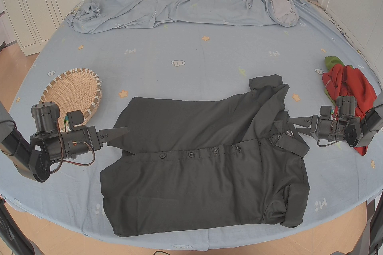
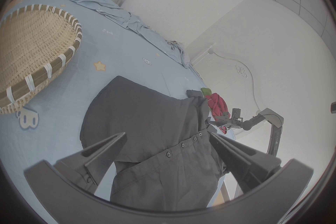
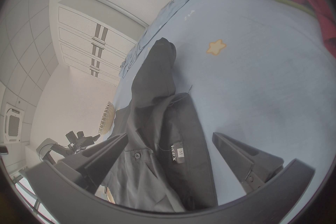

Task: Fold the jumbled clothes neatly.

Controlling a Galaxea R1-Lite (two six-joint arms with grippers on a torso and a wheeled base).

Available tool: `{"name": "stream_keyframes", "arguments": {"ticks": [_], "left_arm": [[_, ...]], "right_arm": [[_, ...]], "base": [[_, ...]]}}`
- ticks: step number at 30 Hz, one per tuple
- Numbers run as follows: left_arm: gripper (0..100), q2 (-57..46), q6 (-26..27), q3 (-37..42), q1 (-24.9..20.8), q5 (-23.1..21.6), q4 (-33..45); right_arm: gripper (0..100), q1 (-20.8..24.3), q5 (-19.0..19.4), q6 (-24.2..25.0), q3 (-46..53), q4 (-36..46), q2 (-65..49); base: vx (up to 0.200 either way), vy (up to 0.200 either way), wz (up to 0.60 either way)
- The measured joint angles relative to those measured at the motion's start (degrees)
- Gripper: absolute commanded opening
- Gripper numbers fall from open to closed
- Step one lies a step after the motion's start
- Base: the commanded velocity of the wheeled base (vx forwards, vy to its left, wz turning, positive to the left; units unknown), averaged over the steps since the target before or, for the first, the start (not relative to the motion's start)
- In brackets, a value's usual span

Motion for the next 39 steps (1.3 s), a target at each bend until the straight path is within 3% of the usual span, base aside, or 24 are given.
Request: {"name": "stream_keyframes", "arguments": {"ticks": [6,7,15,24,28,39], "left_arm": [[100,0.3,0.0,0.0,0.0,0.0,-0.1],[100,0.3,0.0,0.0,0.0,0.0,-0.2],[100,0.5,0.0,0.0,0.0,0.0,-0.2],[100,0.5,0.0,0.1,0.2,0.0,-0.1],[100,0.5,0.0,0.1,0.3,0.0,-0.1],[100,0.6,0.0,-0.4,0.3,0.0,-0.1]], "right_arm": [[100,1.8,0.0,1.5,-2.0,-0.2,1.7],[0,2.1,0.0,1.8,-2.1,-0.2,1.9],[0,4.1,0.0,2.1,-2.4,-0.2,2.7],[0,3.0,-0.3,2.0,-2.0,-0.6,2.9],[0,0.1,-0.5,2.1,-1.8,-1.8,2.1],[0,-12.8,-0.7,2.0,-1.7,-2.2,-2.3]], "base": [[0.0,0.0,0.0],[0.0,0.0,0.0],[0.0,0.0,0.0],[0.0,0.0,0.0],[0.0,0.0,0.0],[0.0,0.0,0.0]]}}
